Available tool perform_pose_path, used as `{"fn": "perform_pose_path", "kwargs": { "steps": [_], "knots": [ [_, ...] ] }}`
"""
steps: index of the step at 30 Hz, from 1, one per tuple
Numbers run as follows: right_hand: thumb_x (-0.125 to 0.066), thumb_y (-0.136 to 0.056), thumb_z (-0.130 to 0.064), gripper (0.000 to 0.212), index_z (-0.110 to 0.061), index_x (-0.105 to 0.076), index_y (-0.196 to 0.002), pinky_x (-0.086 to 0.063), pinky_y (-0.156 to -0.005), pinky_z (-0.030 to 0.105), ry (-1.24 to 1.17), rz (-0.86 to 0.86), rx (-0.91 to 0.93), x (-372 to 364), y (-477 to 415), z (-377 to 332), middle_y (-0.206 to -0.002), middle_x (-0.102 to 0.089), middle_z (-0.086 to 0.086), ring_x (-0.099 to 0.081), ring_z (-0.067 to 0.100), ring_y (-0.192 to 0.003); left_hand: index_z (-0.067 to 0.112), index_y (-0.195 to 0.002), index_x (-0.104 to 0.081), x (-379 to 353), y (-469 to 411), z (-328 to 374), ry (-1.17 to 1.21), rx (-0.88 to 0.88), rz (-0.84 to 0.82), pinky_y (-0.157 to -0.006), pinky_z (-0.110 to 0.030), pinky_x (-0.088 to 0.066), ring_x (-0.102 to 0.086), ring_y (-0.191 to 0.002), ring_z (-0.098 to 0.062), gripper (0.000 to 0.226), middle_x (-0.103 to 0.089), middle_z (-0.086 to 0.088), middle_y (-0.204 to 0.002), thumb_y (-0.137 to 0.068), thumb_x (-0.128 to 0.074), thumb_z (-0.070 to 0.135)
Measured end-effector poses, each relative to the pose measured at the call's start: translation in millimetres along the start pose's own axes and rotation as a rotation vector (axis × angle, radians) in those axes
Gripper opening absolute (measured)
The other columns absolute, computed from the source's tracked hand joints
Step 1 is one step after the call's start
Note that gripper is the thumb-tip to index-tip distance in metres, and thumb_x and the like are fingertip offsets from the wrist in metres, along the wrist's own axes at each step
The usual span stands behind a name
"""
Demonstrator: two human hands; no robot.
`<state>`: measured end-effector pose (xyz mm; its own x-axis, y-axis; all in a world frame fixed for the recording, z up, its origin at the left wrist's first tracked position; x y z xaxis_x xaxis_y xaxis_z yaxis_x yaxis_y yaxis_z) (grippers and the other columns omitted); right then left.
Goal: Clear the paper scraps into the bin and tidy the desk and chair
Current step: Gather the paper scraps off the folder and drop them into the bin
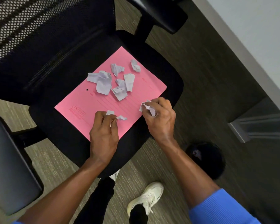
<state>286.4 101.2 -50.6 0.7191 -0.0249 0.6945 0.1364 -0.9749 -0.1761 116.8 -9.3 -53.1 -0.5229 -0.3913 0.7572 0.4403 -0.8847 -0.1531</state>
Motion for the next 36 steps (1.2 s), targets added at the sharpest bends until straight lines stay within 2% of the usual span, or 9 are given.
{"fn": "perform_pose_path", "kwargs": {
  "steps": [7, 10, 13, 17, 20, 25, 27, 32, 36],
  "knots": [
    [-0.082, -0.089, -0.02, 0.008, -0.015, -0.086, -0.095, -0.052, -0.071, 0.029, 0.004, 0.153, -0.112, 42.2, 42.8, 28.8, -0.091, -0.073, -0.001, -0.065, 0.02, -0.084, 0.004, -0.104, -0.073, -26.4, 23.8, 45.2, 0.112, -0.072, -0.124, -0.07, -0.011, -0.04, -0.058, -0.085, -0.014, 0.009, -0.059, -0.009, -0.108, -0.1, -0.066, 0.001],
    [-0.084, -0.087, -0.018, 0.005, -0.017, -0.085, -0.092, -0.054, -0.072, 0.033, 0.021, 0.198, -0.201, 63.9, 65.4, 55.3, -0.09, -0.073, -0.001, -0.067, 0.021, -0.082, 0.004, -0.105, -0.072, -48.0, 35.4, 67.6, 0.142, -0.132, -0.187, -0.074, -0.019, -0.044, -0.059, -0.089, -0.015, 0.009, -0.059, -0.009, -0.109, -0.1, -0.066, 0.002],
    [-0.085, -0.086, -0.019, 0.007, -0.015, -0.086, -0.092, -0.056, -0.072, 0.034, 0.004, 0.23, -0.327, 89.2, 91.2, 85.3, -0.089, -0.074, -0.001, -0.07, 0.016, -0.08, 0.004, -0.105, -0.072, -72.6, 48.6, 89.6, 0.19, -0.198, -0.259, -0.076, -0.01, -0.043, -0.057, -0.088, -0.011, 0.008, -0.058, -0.007, -0.109, -0.1, -0.066, 0.004],
    [-0.086, -0.086, -0.021, 0.011, -0.011, -0.086, -0.09, -0.054, -0.068, 0.026, 0.027, 0.252, -0.476, 124.1, 127.0, 127.4, -0.082, -0.08, 0.002, -0.068, 0.008, -0.069, 0.003, -0.106, -0.071, -114.6, 74.8, 117.0, 0.194, -0.287, -0.347, -0.072, -0.035, -0.057, -0.064, -0.087, -0.019, 0.01, -0.059, -0.009, -0.111, -0.101, -0.063, 0.008],
    [-0.084, -0.088, -0.031, 0.028, -0.008, -0.08, -0.072, -0.047, -0.06, 0.028, 0.065, 0.251, -0.619, 147.7, 155.2, 162.5, -0.063, -0.073, 0.004, -0.056, 0.008, -0.051, 0.002, -0.107, -0.071, -152.4, 101.4, 139.2, 0.184, -0.355, -0.395, -0.068, -0.039, -0.06, -0.066, -0.083, -0.022, 0.011, -0.06, -0.011, -0.109, -0.1, -0.064, 0.008],
    [-0.077, -0.086, -0.048, 0.034, -0.02, -0.078, -0.104, -0.063, -0.088, 0.049, 0.052, 0.285, -0.732, 162.7, 191.2, 212.4, -0.105, -0.081, 0.006, -0.077, 0.027, -0.095, 0.002, -0.108, -0.072, -211.8, 139.6, 152.7, 0.099, -0.329, -0.564, -0.075, -0.045, -0.062, -0.07, -0.085, -0.037, 0.017, -0.064, -0.019, -0.111, -0.092, -0.068, 0.003],
    [-0.07, -0.084, -0.059, 0.045, -0.02, -0.078, -0.104, -0.062, -0.086, 0.05, 0.045, 0.25, -0.799, 166.3, 205.1, 236.2, -0.106, -0.08, 0.006, -0.077, 0.028, -0.097, 0.006, -0.118, -0.074, -240.7, 159.9, 155.5, 0.028, -0.279, -0.661, -0.081, -0.044, -0.063, -0.073, -0.092, -0.042, 0.033, -0.067, -0.022, -0.12, -0.086, -0.072, 0.002],
    [-0.081, -0.084, -0.035, 0.035, -0.01, -0.081, -0.108, -0.047, -0.078, 0.029, 0.099, 0.254, -0.958, 176.5, 212.3, 280.4, -0.109, -0.081, 0.015, -0.076, 0.031, -0.1, 0.007, -0.127, -0.068, -297.5, 185.1, 176.5, -0.011, -0.246, -0.822, -0.093, -0.042, -0.052, -0.069, -0.109, -0.043, 0.028, -0.061, -0.021, -0.135, -0.102, -0.056, 0.007],
    [-0.079, -0.082, -0.036, 0.035, -0.006, -0.082, -0.101, -0.057, -0.076, 0.04, 0.107, 0.252, -0.98, 177.2, 219.0, 309.4, -0.097, -0.081, 0.018, -0.078, 0.033, -0.091, 0.0, -0.118, -0.074, -327.2, 192.6, 195.1, -0.015, -0.206, -0.815, -0.092, -0.049, -0.056, -0.07, -0.107, -0.047, 0.029, -0.067, -0.027, -0.127, -0.096, -0.057, 0.006]
  ]
}}
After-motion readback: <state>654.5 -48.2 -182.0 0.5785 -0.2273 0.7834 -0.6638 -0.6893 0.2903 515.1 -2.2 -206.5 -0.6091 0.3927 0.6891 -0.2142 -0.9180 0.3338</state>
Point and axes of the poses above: each hand's wrist, its own y-axis away from the middle knuckle, its own x-axis out of the back of the hand, z = x × y, the point moved 2 cm from there along -y, towards the middle knuckle
